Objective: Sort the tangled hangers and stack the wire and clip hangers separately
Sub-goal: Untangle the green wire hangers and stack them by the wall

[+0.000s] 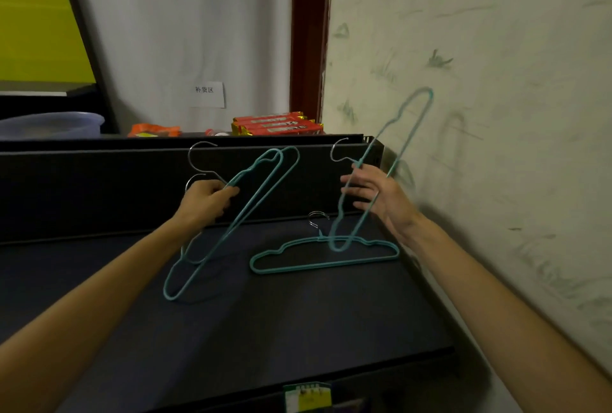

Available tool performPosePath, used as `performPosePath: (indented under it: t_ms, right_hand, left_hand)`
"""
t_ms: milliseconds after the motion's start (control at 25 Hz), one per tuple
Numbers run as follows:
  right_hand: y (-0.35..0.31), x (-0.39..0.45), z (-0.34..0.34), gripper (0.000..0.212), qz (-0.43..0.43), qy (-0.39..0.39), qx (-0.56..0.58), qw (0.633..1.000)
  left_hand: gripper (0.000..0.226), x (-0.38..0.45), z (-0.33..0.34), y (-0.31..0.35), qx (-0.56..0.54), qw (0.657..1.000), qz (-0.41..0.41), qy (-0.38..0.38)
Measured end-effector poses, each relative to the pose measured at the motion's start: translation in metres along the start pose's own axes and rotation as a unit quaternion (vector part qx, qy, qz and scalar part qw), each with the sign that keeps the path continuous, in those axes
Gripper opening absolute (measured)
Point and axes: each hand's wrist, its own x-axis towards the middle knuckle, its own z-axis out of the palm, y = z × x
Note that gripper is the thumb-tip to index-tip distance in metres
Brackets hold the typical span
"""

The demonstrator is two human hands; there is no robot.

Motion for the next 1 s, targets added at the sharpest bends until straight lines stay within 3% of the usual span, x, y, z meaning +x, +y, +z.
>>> performPosePath:
  t_ms: [160,280,440,600,800,1000]
  right_hand:
    - [0.023,-0.01,0.009,0.047,0.073,-0.003,0.158,0.985]
    - [0.043,-0.02,0.028,0.034,0.118,-0.014,0.272,0.955]
    - [0.057,-0.027,0.051,0.035,0.137,-0.048,0.321,0.936]
    - [0.063,-0.031,0.057,0.048,0.149,-0.08,0.393,0.904]
    - [0.053,-0.037,0.051,0.047,0.162,-0.053,0.48,0.86]
    - [0.059,-0.045,0.052,0.04,0.17,-0.02,0.555,0.814]
  left_hand:
    - [0.03,-0.014,0.009,0.012,0.0,1.0,0.014,-0.026]
    - [0.033,-0.02,0.016,0.02,-0.011,0.998,0.016,-0.062]
    - [0.041,-0.024,0.022,0.026,0.059,0.989,0.026,-0.134]
    - [0.042,-0.024,0.025,0.024,0.129,0.978,0.073,-0.143]
    - [0.043,-0.022,0.036,0.026,0.192,0.957,0.11,-0.186]
    - [0.04,-0.022,0.044,0.029,0.18,0.953,0.103,-0.222]
